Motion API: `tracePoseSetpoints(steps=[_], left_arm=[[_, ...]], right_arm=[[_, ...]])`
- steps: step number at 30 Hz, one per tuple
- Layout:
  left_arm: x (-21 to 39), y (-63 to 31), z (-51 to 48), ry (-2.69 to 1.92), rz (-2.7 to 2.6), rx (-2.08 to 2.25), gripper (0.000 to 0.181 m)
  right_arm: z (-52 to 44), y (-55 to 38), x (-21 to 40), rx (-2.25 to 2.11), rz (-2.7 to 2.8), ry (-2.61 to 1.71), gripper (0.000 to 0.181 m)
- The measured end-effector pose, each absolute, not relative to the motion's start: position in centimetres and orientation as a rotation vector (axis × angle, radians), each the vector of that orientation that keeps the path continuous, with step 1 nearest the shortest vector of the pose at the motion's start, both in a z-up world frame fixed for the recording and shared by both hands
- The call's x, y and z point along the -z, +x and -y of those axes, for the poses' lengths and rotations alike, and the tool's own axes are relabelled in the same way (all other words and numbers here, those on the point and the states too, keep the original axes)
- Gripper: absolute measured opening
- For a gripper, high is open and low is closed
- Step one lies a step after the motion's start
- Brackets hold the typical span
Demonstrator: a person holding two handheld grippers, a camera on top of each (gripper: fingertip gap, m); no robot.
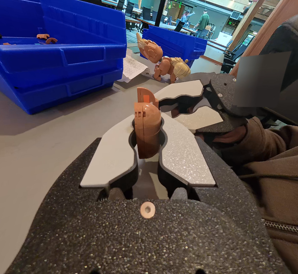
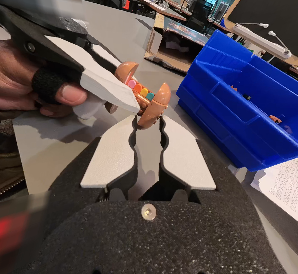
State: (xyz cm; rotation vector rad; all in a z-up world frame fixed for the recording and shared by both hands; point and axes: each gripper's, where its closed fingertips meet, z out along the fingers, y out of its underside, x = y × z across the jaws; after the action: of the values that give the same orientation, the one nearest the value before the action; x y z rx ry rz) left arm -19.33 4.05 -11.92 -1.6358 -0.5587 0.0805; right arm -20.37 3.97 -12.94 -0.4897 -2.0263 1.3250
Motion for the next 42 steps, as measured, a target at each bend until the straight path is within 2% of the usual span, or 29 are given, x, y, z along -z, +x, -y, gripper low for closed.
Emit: tracePoseSetpoints(steps=[22, 25, 28, 33, 42], left_arm=[[11.7, -18.7, -4.2, -1.699, 0.354, -0.25, 0.024], [11.4, -18.4, -4.3, -1.691, 0.319, -0.313, 0.024], [10.7, -17.4, -4.7, -1.647, 0.263, -0.317, 0.024], [10.7, -17.2, -4.9, -1.65, 0.233, -0.357, 0.024], [11.1, -16.3, -5.2, -1.679, 0.173, -0.311, 0.024]], right_arm=[[-4.4, -19.5, 12.3, -1.454, 2.123, -0.289, 0.027], [-4.2, -19.8, 12.8, -1.328, 2.105, -0.29, 0.03], [-4.1, -20.4, 14.2, -1.164, 2.122, -0.306, 0.043], [-3.9, -20.1, 12.2, -1.241, 2.014, -0.331, 0.04], [-3.7, -19.1, 12.7, -1.286, 2.099, -0.257, 0.032]])
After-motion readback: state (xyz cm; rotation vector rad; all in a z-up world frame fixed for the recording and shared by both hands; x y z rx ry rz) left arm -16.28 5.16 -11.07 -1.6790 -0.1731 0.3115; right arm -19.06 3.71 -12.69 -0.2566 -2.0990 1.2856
